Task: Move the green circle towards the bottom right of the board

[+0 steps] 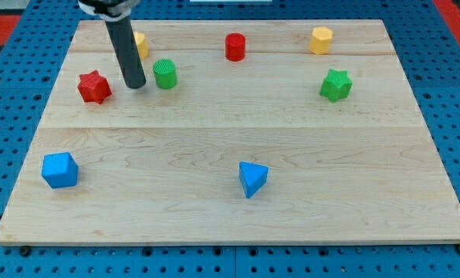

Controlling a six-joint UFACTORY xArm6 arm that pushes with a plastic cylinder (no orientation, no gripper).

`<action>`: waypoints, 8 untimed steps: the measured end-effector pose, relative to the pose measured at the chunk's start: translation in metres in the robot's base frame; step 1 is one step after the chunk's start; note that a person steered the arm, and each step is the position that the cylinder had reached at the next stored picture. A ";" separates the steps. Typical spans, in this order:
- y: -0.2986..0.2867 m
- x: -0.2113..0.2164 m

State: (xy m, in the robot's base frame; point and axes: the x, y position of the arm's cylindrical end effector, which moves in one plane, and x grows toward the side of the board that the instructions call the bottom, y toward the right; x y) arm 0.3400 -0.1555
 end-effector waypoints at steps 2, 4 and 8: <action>0.064 -0.028; 0.068 -0.021; 0.088 0.081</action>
State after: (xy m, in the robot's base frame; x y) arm 0.4206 -0.0674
